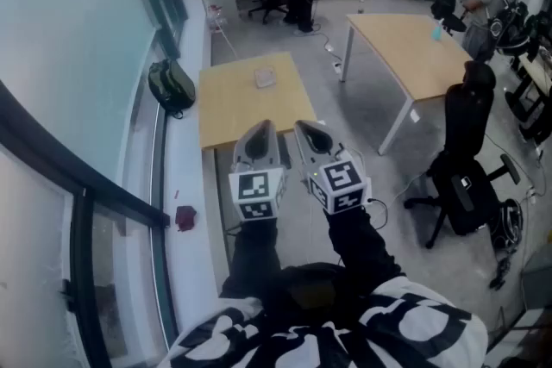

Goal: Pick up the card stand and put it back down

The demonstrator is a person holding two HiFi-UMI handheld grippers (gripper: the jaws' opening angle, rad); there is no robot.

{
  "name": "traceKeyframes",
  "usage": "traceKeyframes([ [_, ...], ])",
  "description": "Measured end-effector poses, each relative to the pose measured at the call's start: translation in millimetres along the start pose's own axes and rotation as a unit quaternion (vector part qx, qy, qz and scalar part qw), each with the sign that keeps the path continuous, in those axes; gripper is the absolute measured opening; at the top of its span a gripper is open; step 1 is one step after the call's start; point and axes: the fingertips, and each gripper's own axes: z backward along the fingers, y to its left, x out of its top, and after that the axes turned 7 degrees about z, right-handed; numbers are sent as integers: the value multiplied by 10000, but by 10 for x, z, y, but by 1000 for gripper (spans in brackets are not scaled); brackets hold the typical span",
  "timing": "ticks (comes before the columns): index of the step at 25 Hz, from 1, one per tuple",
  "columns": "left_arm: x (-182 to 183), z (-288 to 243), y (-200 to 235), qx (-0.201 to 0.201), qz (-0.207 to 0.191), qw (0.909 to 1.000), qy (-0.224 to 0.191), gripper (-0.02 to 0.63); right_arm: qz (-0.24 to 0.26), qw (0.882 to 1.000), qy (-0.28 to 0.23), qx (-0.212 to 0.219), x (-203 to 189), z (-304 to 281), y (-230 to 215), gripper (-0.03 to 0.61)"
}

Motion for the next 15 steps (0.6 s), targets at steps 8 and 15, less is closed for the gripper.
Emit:
traceKeyframes([
  [8,4,-64,32,-153,30,9999,28,6,-19,10000,47,-60,-16,-67,28,17],
  [15,-86,-68,245,-216,34,9997,138,6,-200,9996,116,-128,-102,-257,157,18],
])
